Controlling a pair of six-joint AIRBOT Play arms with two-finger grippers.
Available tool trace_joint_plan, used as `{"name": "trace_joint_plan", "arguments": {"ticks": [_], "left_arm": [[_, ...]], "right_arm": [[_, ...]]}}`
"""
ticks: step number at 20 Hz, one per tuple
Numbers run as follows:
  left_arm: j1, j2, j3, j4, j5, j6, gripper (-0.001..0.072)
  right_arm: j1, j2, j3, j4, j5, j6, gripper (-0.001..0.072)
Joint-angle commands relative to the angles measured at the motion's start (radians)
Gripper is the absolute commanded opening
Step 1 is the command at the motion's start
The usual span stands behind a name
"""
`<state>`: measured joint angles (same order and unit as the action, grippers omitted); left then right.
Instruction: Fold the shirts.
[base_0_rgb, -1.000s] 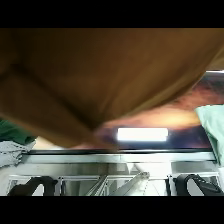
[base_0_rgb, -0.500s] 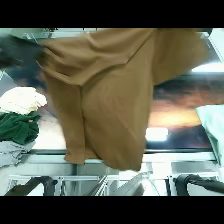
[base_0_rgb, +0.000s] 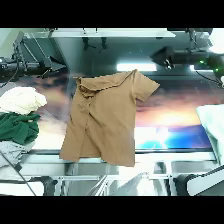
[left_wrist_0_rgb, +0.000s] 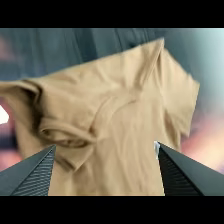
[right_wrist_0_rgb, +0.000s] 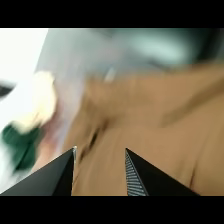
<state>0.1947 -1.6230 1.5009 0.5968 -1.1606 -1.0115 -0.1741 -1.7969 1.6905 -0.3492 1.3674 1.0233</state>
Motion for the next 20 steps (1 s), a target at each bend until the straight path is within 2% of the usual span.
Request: {"name": "trace_joint_plan", "arguments": {"ticks": [1, 2, 3, 4, 5, 6, 8, 9, 11, 14, 16, 18, 19, 20], "left_arm": [[-0.008, -0.131, 0.109, 0.013, -0.173, 0.007, 0.0708], [-0.028, -0.157, 0.124, 0.014, -0.177, 0.007, 0.0708], [-0.048, -0.182, 0.139, 0.014, -0.176, 0.006, 0.0708], [-0.072, -0.214, 0.159, 0.014, -0.176, -0.001, 0.0708], [-0.095, -0.244, 0.179, 0.016, -0.176, -0.004, 0.0708], [-0.118, -0.276, 0.199, 0.032, -0.177, -0.011, 0.0708], [-0.164, -0.34, 0.26, 0.145, -0.21, -0.033, 0.0708], [-0.187, -0.372, 0.303, 0.206, -0.239, -0.048, 0.0708], [-0.216, -0.41, 0.382, 0.251, -0.279, -0.063, 0.0708], [-0.225, -0.415, 0.465, 0.271, -0.225, -0.066, 0.0709], [-0.226, -0.415, 0.496, 0.372, -0.198, -0.068, 0.0709], [-0.238, -0.415, 0.5, 0.44, -0.201, -0.062, 0.0709], [-0.242, -0.415, 0.5, 0.468, -0.209, -0.048, 0.071], [-0.249, -0.415, 0.5, 0.497, -0.209, -0.028, 0.071]], "right_arm": [[-0.06, 0.016, -0.181, 0.005, 0.359, 0.054, 0.036], [-0.045, 0.046, -0.299, 0.005, 0.357, 0.042, 0.0355], [-0.024, 0.081, -0.437, 0.002, 0.354, 0.003, 0.0265], [-0.005, 0.116, -0.568, -0.011, 0.336, -0.021, 0.0238], [0.01, 0.15, -0.697, -0.022, 0.307, -0.052, 0.0273], [0.02, 0.179, -0.824, -0.02, 0.272, -0.088, 0.0344], [0.021, 0.217, -1.029, 0.016, 0.188, -0.143, 0.0355], [0.024, 0.228, -1.108, 0.081, 0.139, -0.182, 0.0355], [0.034, 0.226, -1.218, 0.226, 0.083, -0.246, 0.0363], [0.055, 0.206, -1.253, 0.365, 0.07, -0.246, 0.0361], [0.062, 0.198, -1.253, 0.47, 0.044, -0.239, 0.0363], [0.069, 0.195, -1.249, 0.513, 0.085, -0.268, 0.036], [0.071, 0.196, -1.243, 0.511, 0.153, -0.338, 0.0302], [0.07, 0.203, -1.242, 0.511, 0.219, -0.399, 0.0068]]}}
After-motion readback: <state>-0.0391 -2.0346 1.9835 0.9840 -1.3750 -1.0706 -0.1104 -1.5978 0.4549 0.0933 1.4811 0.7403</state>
